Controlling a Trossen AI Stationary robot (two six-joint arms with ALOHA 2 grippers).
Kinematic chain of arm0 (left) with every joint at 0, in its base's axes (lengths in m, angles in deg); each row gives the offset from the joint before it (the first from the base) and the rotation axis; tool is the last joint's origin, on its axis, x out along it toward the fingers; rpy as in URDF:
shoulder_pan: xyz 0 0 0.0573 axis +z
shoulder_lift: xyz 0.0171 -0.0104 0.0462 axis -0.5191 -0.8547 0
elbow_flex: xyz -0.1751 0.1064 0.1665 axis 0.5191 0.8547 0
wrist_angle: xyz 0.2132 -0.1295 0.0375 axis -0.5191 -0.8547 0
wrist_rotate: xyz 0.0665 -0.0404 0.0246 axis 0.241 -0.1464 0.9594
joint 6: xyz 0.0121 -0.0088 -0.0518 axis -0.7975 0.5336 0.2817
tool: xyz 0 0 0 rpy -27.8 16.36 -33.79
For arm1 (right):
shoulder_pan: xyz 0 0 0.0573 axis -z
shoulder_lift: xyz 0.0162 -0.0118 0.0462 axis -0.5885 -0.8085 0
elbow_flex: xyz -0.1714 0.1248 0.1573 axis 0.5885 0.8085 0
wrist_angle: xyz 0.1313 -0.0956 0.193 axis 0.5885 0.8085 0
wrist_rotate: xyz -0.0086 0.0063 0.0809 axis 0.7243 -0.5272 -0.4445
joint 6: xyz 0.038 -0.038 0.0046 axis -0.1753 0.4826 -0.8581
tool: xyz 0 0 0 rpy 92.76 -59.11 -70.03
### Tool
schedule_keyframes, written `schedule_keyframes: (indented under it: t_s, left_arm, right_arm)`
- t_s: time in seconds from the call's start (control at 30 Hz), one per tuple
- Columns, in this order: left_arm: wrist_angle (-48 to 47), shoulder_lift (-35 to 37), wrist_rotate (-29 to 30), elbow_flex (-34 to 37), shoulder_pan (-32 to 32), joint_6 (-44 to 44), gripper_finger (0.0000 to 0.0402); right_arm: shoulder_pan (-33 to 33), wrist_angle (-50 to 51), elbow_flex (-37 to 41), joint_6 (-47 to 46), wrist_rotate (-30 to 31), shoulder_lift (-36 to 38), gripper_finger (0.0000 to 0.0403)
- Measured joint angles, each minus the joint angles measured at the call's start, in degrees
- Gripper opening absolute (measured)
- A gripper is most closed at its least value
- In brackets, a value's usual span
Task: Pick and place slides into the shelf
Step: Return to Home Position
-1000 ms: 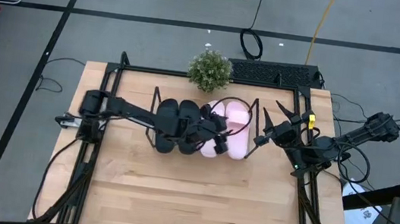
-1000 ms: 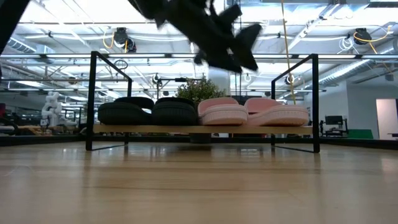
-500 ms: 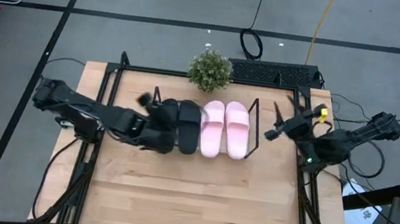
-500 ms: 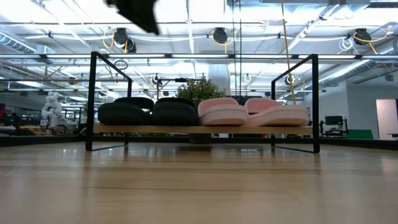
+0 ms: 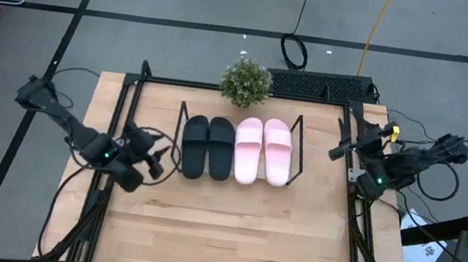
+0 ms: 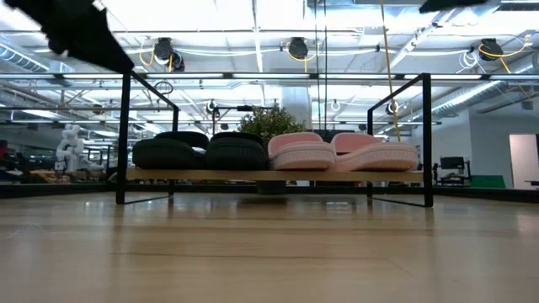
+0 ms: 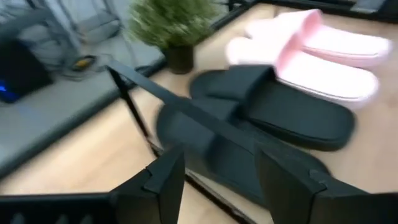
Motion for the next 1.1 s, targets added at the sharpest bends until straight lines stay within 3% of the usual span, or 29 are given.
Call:
schedule_keyframes:
  t_s: [0.27,0.47,0.57,0.83,1.1]
  left_arm:
    - [18.09,3.88,3.56,15.02,-6.02,0.49,0.0193]
    - [24.56,10.35,8.21,21.74,-9.16,-0.57,0.0189]
    - [29.46,14.41,9.68,24.38,-10.54,-5.53,0.0188]
    - [43.3,22.54,5.93,30.01,-11.37,-23.58,0.0188]
    - [44.47,27.45,3.3,34.42,-9.31,-23.08,0.0192]
  right_arm:
    - [-1.49,-4.81,9.85,-6.96,-3.21,4.6,0.0183]
    - [-8.62,-8.01,14.01,-5.36,-3.27,9.45,0.0183]
    - [-12.95,-9.73,15.43,-3.25,-3.13,13.43,0.0183]
    - [-24.61,-12.81,19.04,4.32,-1.39,25.46,0.0183]
    - [-35.25,-13.45,19.1,3.07,-0.35,29.98,0.0183]
